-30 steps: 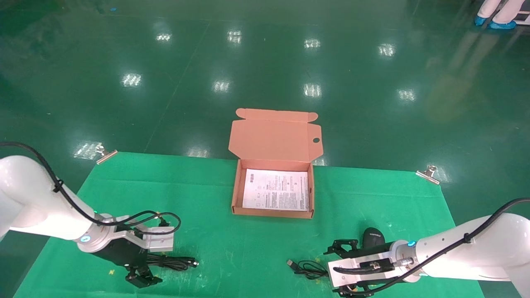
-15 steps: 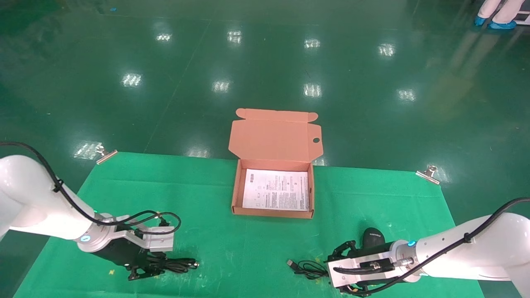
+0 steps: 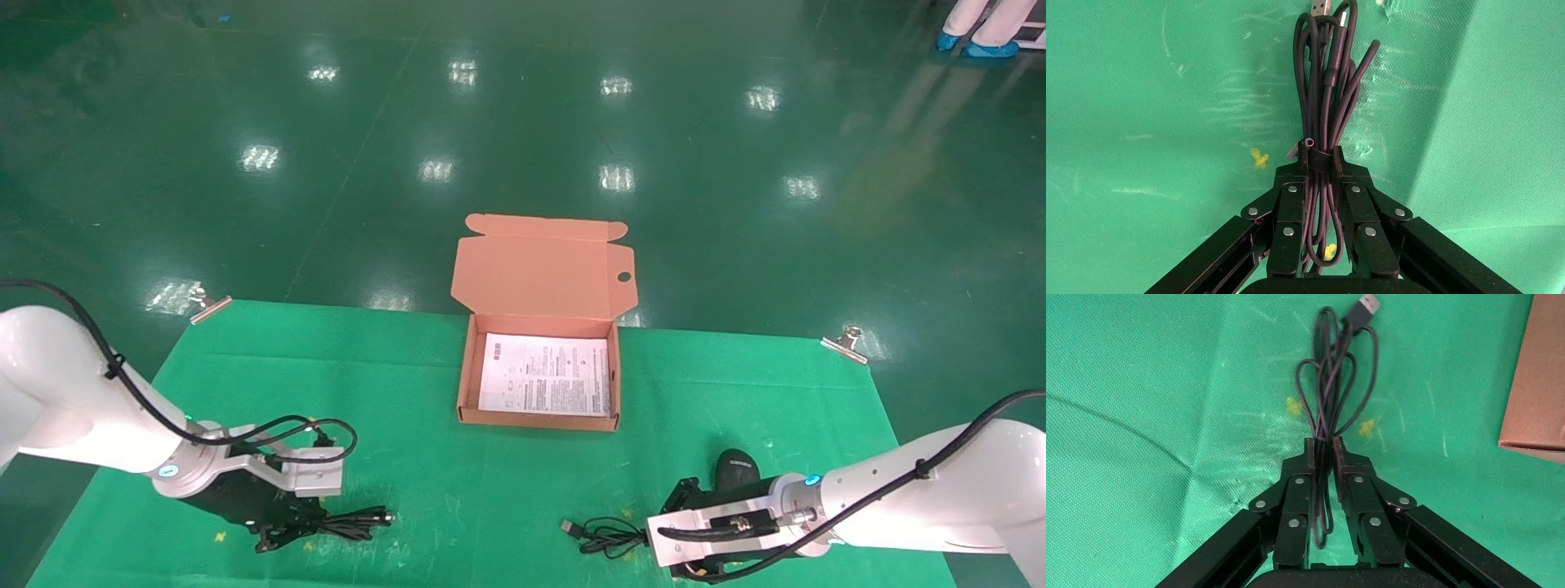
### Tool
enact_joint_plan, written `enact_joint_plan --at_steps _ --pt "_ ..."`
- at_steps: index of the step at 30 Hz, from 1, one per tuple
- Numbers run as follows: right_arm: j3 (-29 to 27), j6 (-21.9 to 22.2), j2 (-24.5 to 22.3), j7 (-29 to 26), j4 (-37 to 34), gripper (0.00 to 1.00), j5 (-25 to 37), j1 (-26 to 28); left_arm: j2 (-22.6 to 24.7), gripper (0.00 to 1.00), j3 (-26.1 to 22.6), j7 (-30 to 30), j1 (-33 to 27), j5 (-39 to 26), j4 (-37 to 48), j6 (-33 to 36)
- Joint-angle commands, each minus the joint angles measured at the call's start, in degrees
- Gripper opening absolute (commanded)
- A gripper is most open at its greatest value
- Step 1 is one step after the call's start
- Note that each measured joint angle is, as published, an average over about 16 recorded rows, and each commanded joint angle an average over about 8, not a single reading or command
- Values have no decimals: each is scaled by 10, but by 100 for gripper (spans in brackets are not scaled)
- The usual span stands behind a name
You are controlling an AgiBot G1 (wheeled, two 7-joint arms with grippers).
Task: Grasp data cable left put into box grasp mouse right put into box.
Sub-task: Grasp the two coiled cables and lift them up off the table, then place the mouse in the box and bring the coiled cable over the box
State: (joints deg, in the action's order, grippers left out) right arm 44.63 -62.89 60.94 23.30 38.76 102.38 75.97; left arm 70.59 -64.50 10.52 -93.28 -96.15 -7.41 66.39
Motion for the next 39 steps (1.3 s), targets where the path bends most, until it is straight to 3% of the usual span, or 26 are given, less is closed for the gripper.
enact_joint_plan --at_steps 1,6,10,15,20,29,39 --pt "0 0 0 0 0 0 0 0 0 0 0 0 1 0 0 0" --pt "-9 -6 -12 -4 3 0 -12 8 -4 0 0 5 -12 0 -8 3" --pt "-38 -22 -51 -22 15 0 -46 34 -15 0 0 16 -44 -4 -37 7" --pt "-86 -23 -107 -54 36 0 -94 80 -33 0 0 22 -91 -13 -104 -1" --pt "-124 1 -125 -69 50 0 -127 130 -51 0 3 5 -124 -26 -196 -31" --pt "-153 34 -61 -46 26 0 -158 216 -61 0 14 -69 -150 -57 -328 -115" --pt "-160 60 46 15 -67 0 -177 288 -31 0 37 -90 -186 -58 -317 -178"
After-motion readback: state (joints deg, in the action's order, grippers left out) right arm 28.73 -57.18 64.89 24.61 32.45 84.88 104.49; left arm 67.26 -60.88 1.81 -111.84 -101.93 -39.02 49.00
